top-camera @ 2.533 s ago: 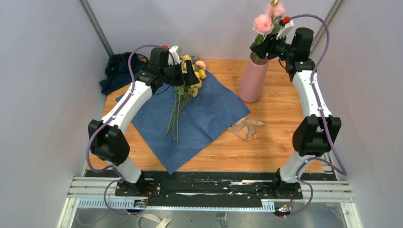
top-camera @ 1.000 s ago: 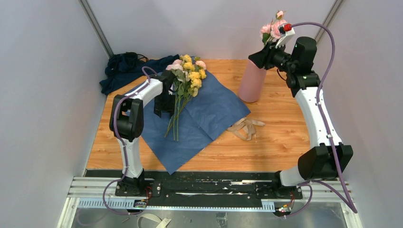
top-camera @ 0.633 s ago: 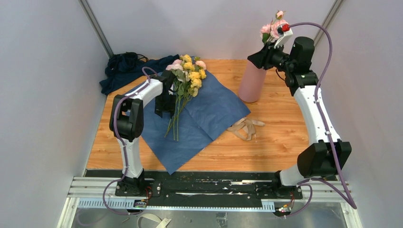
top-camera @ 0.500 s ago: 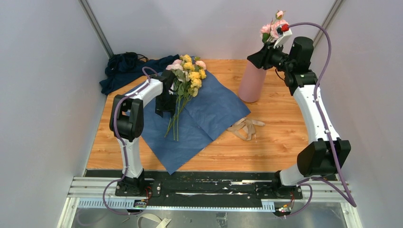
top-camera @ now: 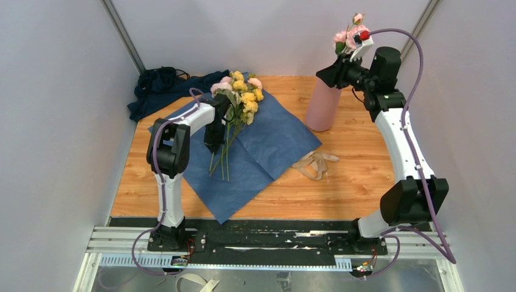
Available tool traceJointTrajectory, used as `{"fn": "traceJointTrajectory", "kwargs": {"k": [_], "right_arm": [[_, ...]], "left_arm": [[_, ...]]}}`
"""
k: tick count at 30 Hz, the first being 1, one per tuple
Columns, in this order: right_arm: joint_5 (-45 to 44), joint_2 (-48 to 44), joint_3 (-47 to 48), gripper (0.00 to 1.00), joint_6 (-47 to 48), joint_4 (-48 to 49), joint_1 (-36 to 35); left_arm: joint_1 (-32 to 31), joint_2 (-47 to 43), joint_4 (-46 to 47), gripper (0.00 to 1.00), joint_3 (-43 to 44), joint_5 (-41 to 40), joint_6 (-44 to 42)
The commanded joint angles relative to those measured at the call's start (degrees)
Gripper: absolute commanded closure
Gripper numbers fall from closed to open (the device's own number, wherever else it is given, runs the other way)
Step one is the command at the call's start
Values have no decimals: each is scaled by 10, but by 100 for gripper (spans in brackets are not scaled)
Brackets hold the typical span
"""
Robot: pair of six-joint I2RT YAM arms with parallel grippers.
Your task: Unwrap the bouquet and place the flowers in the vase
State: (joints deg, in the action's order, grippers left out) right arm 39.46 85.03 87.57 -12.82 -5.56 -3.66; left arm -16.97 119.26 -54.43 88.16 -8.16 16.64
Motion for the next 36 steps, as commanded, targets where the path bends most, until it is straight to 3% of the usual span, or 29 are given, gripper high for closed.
{"fn": "traceJointTrajectory", "kwargs": {"k": [1, 12, 18, 20, 27, 36], "right_arm": [[12, 5, 8, 64, -5, 7, -13], [-4, 66, 67, 64, 48, -41, -140], [32, 150, 78, 63, -43, 34, -212], [48, 198, 95, 56, -86, 73, -229], [70, 360, 240, 23, -190, 64, -263], [85, 455, 229, 18, -331, 188, -274]], "left_arm": [[0, -7, 3, 100, 3, -22, 4], [0, -131, 2, 100, 91, 43, 6], [0, -165, 1, 100, 123, 78, 10], [-1, -176, 2, 100, 115, 78, 12], [-1, -215, 8, 100, 91, 78, 11], [-2, -218, 7, 100, 86, 101, 30]]}}
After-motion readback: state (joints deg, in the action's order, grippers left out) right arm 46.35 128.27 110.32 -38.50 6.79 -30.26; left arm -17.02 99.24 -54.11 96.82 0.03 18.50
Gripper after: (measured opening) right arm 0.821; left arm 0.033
